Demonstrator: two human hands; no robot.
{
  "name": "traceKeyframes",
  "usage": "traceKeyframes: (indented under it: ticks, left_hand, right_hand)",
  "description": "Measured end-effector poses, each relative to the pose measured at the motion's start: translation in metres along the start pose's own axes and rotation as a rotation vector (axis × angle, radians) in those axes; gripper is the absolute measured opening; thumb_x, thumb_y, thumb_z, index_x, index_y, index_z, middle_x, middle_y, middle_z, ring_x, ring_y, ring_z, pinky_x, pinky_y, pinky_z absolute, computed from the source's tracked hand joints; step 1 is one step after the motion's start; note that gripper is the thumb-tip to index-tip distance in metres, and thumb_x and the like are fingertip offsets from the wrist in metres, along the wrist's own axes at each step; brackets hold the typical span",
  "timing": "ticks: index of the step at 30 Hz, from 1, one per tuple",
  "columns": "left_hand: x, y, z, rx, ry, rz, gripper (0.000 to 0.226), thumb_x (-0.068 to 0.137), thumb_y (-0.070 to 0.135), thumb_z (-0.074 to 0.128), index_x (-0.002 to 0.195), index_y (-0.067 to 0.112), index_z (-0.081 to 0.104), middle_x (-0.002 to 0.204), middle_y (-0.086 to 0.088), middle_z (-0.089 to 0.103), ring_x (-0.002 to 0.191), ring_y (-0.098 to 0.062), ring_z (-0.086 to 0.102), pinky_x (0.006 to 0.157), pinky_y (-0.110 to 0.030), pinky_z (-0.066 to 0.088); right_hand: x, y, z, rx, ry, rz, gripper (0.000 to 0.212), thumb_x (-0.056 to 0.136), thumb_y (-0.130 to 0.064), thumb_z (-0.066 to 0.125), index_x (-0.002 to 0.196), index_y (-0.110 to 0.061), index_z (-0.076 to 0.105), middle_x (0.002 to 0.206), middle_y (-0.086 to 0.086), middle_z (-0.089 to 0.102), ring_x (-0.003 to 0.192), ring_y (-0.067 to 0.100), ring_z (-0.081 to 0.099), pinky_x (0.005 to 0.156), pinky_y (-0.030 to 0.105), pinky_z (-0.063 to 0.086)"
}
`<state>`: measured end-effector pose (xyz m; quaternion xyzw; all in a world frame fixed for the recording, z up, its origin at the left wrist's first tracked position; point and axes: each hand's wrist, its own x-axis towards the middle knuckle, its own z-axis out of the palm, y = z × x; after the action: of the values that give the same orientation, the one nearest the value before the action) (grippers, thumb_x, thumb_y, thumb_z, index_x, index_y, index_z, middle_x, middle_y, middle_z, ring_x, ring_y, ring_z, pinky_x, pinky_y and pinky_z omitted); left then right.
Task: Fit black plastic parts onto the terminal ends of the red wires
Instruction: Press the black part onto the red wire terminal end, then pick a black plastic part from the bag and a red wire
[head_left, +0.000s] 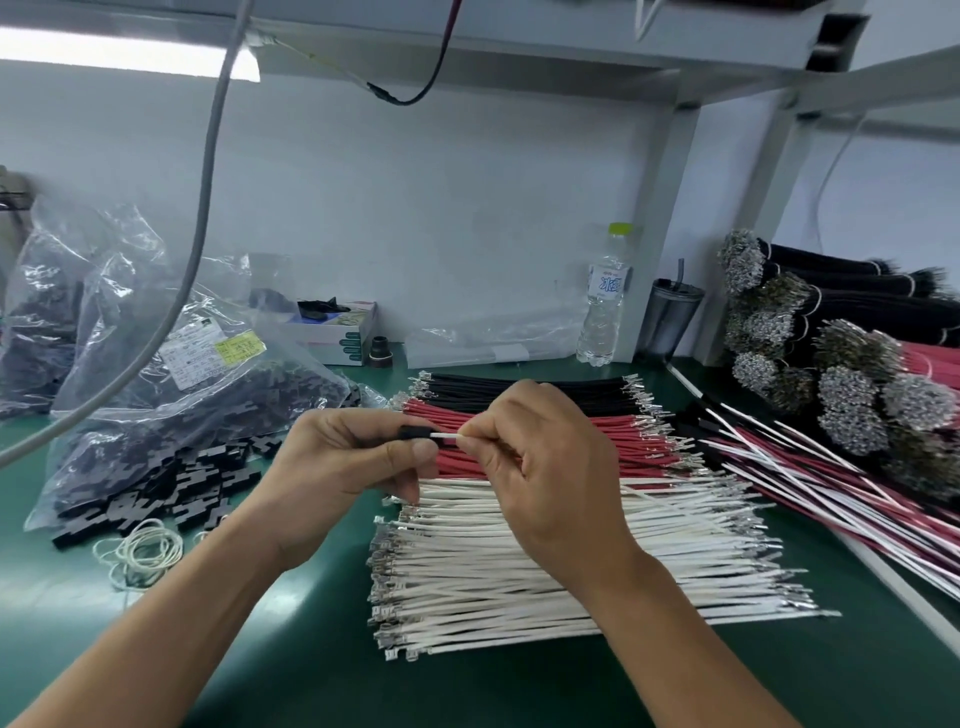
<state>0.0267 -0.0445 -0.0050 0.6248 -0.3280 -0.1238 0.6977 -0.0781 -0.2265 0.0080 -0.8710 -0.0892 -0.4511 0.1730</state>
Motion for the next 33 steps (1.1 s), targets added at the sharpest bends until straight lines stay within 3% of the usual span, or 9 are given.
traceKeyframes:
  ticks: [4, 8, 13, 17, 20, 22, 26, 29, 33]
  left_hand:
    - [0.001, 0.002, -0.013, -0.201, 0.095, -0.017, 0.037, 0.069, 0.03, 0.087, 0.097, 0.006, 0.081, 0.08, -0.016, 0.074, 0.062, -0.022, 0.065, 0.06, -0.028, 0.059]
    - [0.006, 0.004, -0.023, -0.28, 0.059, -0.001, 0.037, 0.087, 0.025, 0.07, 0.122, 0.012, 0.074, 0.107, -0.016, 0.076, 0.082, -0.024, 0.073, 0.067, -0.033, 0.062]
    - [0.012, -0.003, -0.047, 0.159, 0.44, 0.002, 0.015, 0.085, 0.023, 0.078, 0.1, 0.024, 0.082, 0.095, -0.003, 0.081, 0.087, -0.027, 0.076, 0.069, -0.025, 0.063]
    - [0.017, -0.022, -0.064, 1.066, 0.541, 0.008, 0.021, 0.089, 0.023, 0.076, 0.105, 0.037, 0.079, 0.103, 0.011, 0.076, 0.094, -0.022, 0.072, 0.078, -0.034, 0.056]
    - [0.019, -0.029, -0.068, 1.318, 0.447, -0.026, 0.029, 0.092, 0.026, 0.069, 0.118, 0.035, 0.075, 0.109, 0.008, 0.067, 0.103, -0.024, 0.066, 0.075, -0.036, 0.052]
    - [0.019, -0.031, -0.068, 1.409, 0.372, -0.045, 0.03, 0.094, 0.029, 0.065, 0.123, 0.036, 0.072, 0.111, 0.007, 0.062, 0.109, -0.021, 0.061, 0.079, -0.037, 0.053]
    - [0.022, -0.036, -0.067, 1.588, 0.274, -0.101, 0.027, 0.098, 0.036, 0.055, 0.123, 0.032, 0.067, 0.115, 0.003, 0.056, 0.114, -0.021, 0.054, 0.084, -0.038, 0.052]
    - [0.025, -0.039, -0.063, 1.624, 0.231, -0.13, 0.027, 0.1, 0.044, 0.053, 0.121, 0.032, 0.065, 0.117, 0.003, 0.055, 0.115, -0.022, 0.054, 0.085, -0.038, 0.05]
    - [0.028, -0.039, -0.062, 1.625, 0.22, -0.147, 0.023, 0.1, 0.043, 0.056, 0.115, 0.033, 0.071, 0.111, 0.007, 0.06, 0.111, -0.02, 0.057, 0.082, -0.035, 0.052]
  right_hand:
    - [0.0, 0.009, -0.016, -0.104, -0.15, 0.047, 0.025, 0.1, -0.042, 0.055, 0.118, -0.027, 0.065, 0.104, -0.015, 0.059, 0.093, 0.005, 0.057, 0.075, 0.028, 0.051]
    - [0.022, 0.016, -0.045, -0.076, 0.18, 0.004, 0.018, 0.101, -0.025, 0.06, 0.105, -0.015, 0.075, 0.083, -0.008, 0.061, 0.071, 0.008, 0.055, 0.061, 0.022, 0.045]
    - [0.059, 0.074, -0.123, -0.293, 0.326, 0.246, 0.019, 0.102, -0.032, 0.055, 0.106, -0.022, 0.071, 0.085, -0.006, 0.058, 0.074, 0.013, 0.052, 0.062, 0.027, 0.032]
    - [0.02, 0.16, -0.166, -0.748, 0.015, 0.516, 0.017, 0.098, -0.021, 0.055, 0.097, -0.021, 0.072, 0.081, 0.002, 0.054, 0.065, 0.025, 0.049, 0.058, 0.03, 0.038]
    - [-0.023, 0.212, -0.174, -0.93, -0.472, 0.816, 0.025, 0.086, -0.02, 0.054, 0.092, -0.031, 0.076, 0.084, 0.002, 0.066, 0.072, 0.027, 0.062, 0.065, 0.035, 0.056]
    - [-0.051, 0.252, -0.172, -0.943, -0.625, 0.877, 0.028, 0.077, -0.028, 0.05, 0.089, -0.031, 0.075, 0.085, 0.001, 0.066, 0.082, 0.026, 0.066, 0.073, 0.038, 0.059]
    - [-0.05, 0.253, -0.148, -0.925, -0.362, 0.782, 0.023, 0.078, -0.03, 0.058, 0.088, -0.023, 0.077, 0.084, 0.01, 0.066, 0.081, 0.034, 0.063, 0.071, 0.042, 0.058]
    - [-0.01, 0.183, -0.103, -0.741, -0.111, 0.497, 0.014, 0.083, -0.023, 0.07, 0.093, -0.03, 0.077, 0.092, -0.001, 0.066, 0.081, 0.024, 0.062, 0.059, 0.023, 0.044]
    - [0.043, 0.107, -0.018, -0.278, -0.286, 0.372, 0.016, 0.093, -0.024, 0.066, 0.103, -0.03, 0.078, 0.102, -0.01, 0.069, 0.094, 0.013, 0.062, 0.074, 0.028, 0.044]
